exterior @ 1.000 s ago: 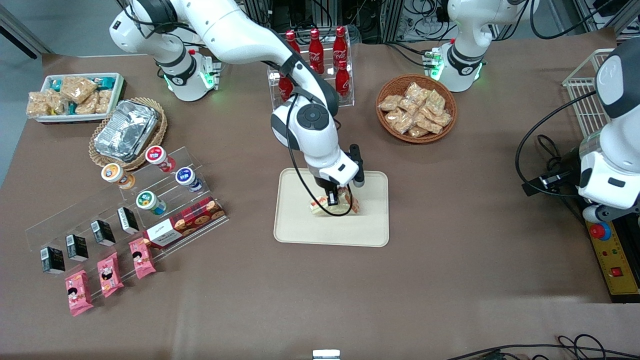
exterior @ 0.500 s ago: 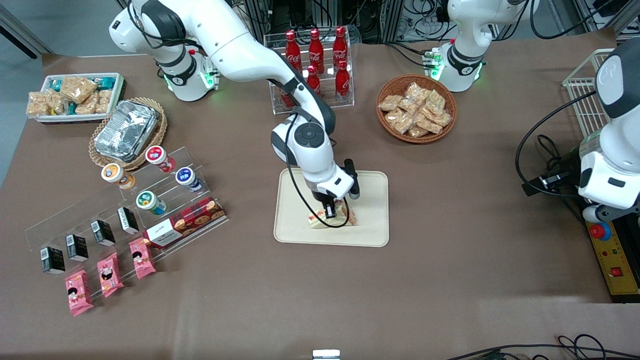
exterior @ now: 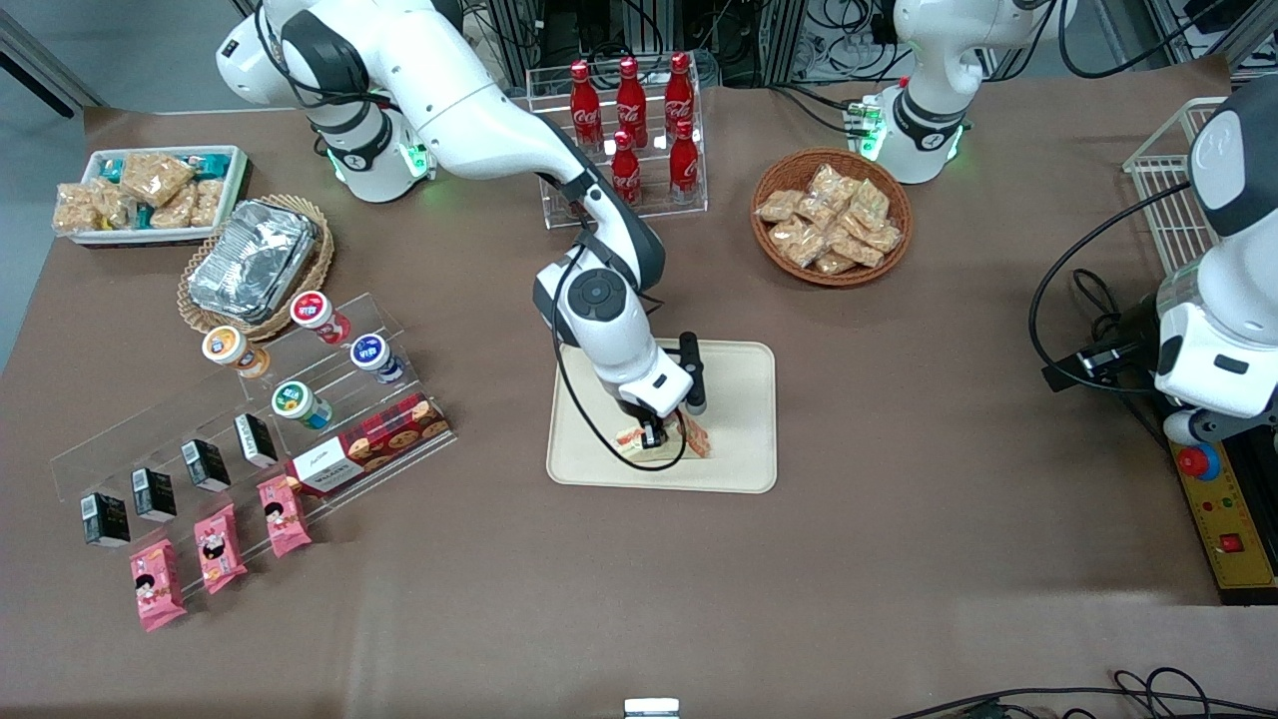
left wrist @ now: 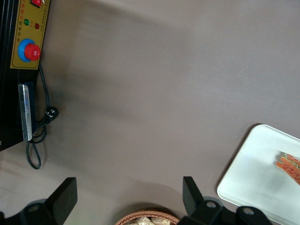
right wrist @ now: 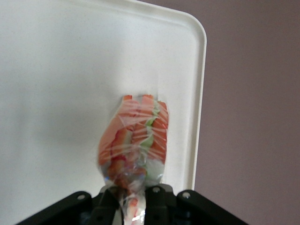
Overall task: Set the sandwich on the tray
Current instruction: 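Lower the held sandwich onto the tray and open the right gripper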
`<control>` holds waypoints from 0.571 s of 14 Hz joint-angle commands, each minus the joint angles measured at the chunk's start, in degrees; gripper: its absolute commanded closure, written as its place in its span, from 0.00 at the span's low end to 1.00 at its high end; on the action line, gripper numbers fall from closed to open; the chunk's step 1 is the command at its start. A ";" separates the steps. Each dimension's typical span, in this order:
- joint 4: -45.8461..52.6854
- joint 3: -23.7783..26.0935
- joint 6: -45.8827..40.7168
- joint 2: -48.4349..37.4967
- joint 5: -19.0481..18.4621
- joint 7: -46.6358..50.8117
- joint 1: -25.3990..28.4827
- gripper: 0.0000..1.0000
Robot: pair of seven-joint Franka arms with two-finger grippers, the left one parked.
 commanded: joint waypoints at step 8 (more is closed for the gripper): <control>2.26 0.41 2.98 2.01 5.57 -1.01 -0.94 0.00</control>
